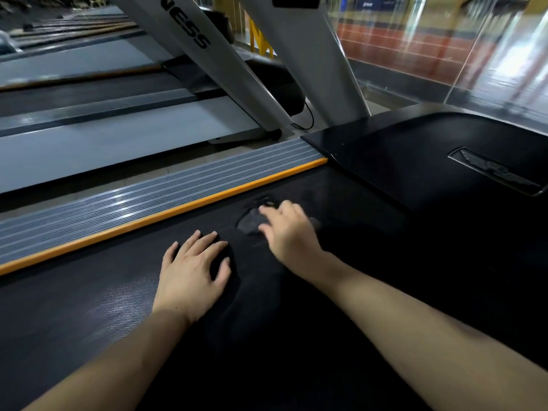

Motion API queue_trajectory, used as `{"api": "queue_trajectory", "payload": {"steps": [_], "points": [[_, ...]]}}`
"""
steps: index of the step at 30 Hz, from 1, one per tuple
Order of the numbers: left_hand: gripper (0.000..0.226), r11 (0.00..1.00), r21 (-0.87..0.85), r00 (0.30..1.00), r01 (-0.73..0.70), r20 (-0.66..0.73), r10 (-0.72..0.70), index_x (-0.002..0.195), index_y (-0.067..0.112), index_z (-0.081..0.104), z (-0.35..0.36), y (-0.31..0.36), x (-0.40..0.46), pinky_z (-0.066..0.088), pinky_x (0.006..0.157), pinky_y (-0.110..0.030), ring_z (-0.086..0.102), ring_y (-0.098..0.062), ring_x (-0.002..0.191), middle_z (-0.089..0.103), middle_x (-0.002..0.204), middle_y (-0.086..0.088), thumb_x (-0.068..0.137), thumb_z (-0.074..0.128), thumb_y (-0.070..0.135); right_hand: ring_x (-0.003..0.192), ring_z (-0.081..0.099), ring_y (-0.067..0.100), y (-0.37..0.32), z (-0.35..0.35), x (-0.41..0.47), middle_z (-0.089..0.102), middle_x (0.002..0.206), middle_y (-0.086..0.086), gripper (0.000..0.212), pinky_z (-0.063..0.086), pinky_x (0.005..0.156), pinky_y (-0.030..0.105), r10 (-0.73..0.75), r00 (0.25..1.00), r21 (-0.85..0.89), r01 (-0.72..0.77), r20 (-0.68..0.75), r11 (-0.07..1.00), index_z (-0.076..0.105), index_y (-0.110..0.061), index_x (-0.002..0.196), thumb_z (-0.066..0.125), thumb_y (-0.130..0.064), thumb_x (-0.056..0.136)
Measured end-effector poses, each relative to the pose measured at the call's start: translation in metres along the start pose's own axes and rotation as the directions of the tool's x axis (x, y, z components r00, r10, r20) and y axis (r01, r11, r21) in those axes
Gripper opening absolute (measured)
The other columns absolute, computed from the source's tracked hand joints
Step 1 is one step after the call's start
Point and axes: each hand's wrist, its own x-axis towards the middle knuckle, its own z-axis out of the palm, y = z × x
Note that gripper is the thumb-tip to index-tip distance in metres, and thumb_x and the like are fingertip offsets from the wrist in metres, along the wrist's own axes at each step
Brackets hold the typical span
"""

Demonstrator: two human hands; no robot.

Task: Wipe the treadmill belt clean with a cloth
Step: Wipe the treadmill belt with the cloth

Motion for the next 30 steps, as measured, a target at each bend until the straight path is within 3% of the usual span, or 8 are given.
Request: {"api": "queue_trajectory", "payload": {"steps": [3, 6, 10, 15, 18, 21, 25, 30], "points": [[0.061, 0.999, 0.023, 1.000, -0.023, 0.010, 0.023, 0.135, 0.042, 0.059, 0.000, -0.001, -0.001, 0.016, 0.124, -0.044, 0.026, -0.010, 0.151, 0.047, 0.152, 0.020, 0.090, 0.025, 0.065, 0.096, 0.055, 0.031, 0.031, -0.014, 0.012, 0.056, 0.100, 0.009, 0.038, 0.052, 0.081, 0.041, -0.076, 0.996, -0.040, 0.078, 0.045, 0.996, 0.066, -0.024, 0.123, 0.063, -0.036, 0.088], [0.066, 0.999, 0.028, 0.999, -0.027, 0.047, 0.026, 0.140, 0.045, 0.054, 0.001, -0.001, 0.001, 0.013, 0.125, -0.044, 0.021, -0.009, 0.153, 0.040, 0.156, 0.021, 0.089, 0.024, 0.076, 0.109, 0.050, 0.035, 0.115, -0.044, 0.037, 0.053, 0.114, 0.012, 0.037, 0.050, 0.087, 0.046, 0.236, 0.972, -0.305, -0.225, -0.001, 0.925, 0.059, -0.026, 0.129, 0.059, -0.036, 0.093], [0.076, 1.000, 0.013, 0.998, -0.018, 0.065, 0.017, 0.142, 0.046, 0.050, 0.001, -0.001, 0.002, 0.011, 0.126, -0.043, 0.017, -0.007, 0.153, 0.036, 0.158, 0.022, 0.083, 0.023, 0.086, 0.107, 0.051, 0.038, 0.117, -0.051, 0.032, 0.052, 0.117, 0.018, 0.036, 0.045, 0.088, 0.044, 0.420, 0.904, -0.250, -0.427, -0.084, 0.869, 0.059, -0.019, 0.128, 0.057, -0.033, 0.095], [0.078, 1.000, 0.014, 0.998, -0.013, 0.056, 0.012, 0.140, 0.044, 0.053, -0.003, 0.001, 0.001, 0.014, 0.125, -0.042, 0.020, -0.006, 0.153, 0.039, 0.157, 0.021, 0.082, 0.023, 0.087, 0.086, 0.054, 0.034, 0.000, -0.011, -0.016, 0.056, 0.094, 0.013, 0.035, 0.046, 0.073, 0.041, 0.062, 0.998, 0.000, -0.062, 0.005, 0.998, 0.067, -0.018, 0.117, 0.065, -0.029, 0.083], [0.078, 1.000, 0.014, 0.998, -0.011, 0.056, 0.010, 0.139, 0.044, 0.055, -0.004, 0.001, 0.000, 0.014, 0.125, -0.041, 0.021, -0.006, 0.152, 0.039, 0.157, 0.021, 0.081, 0.024, 0.087, 0.085, 0.055, 0.032, 0.013, -0.023, -0.011, 0.057, 0.092, 0.009, 0.037, 0.048, 0.069, 0.040, -0.085, 0.996, -0.010, 0.085, -0.003, 0.996, 0.069, -0.021, 0.115, 0.073, -0.028, 0.080], [0.078, 1.000, 0.011, 0.998, -0.016, 0.063, 0.015, 0.140, 0.044, 0.053, -0.004, 0.001, 0.001, 0.013, 0.125, -0.041, 0.018, -0.005, 0.153, 0.038, 0.158, 0.022, 0.082, 0.023, 0.087, 0.096, 0.055, 0.034, 0.096, -0.047, 0.016, 0.060, 0.103, 0.010, 0.033, 0.048, 0.075, 0.043, 0.097, 0.994, -0.333, -0.108, -0.050, 0.937, 0.068, -0.024, 0.118, 0.068, -0.034, 0.086], [0.079, 1.000, 0.006, 0.997, -0.016, 0.073, 0.016, 0.141, 0.043, 0.052, -0.002, 0.000, 0.002, 0.012, 0.126, -0.042, 0.016, -0.005, 0.153, 0.036, 0.159, 0.021, 0.082, 0.023, 0.087, 0.106, 0.047, 0.035, 0.137, -0.065, 0.023, 0.055, 0.116, 0.015, 0.033, 0.045, 0.089, 0.045, 0.372, 0.924, -0.302, -0.380, -0.085, 0.875, 0.062, -0.018, 0.126, 0.055, -0.030, 0.096], [0.079, 1.000, 0.015, 0.997, -0.026, 0.070, 0.025, 0.142, 0.045, 0.051, -0.003, 0.000, 0.002, 0.013, 0.126, -0.043, 0.016, -0.006, 0.153, 0.036, 0.159, 0.020, 0.083, 0.021, 0.088, 0.078, 0.054, 0.034, 0.024, -0.030, -0.018, 0.060, 0.088, 0.013, 0.027, 0.045, 0.072, 0.039, 0.080, 0.996, -0.117, -0.084, -0.038, 0.990, 0.071, -0.017, 0.108, 0.063, -0.032, 0.086]]}}
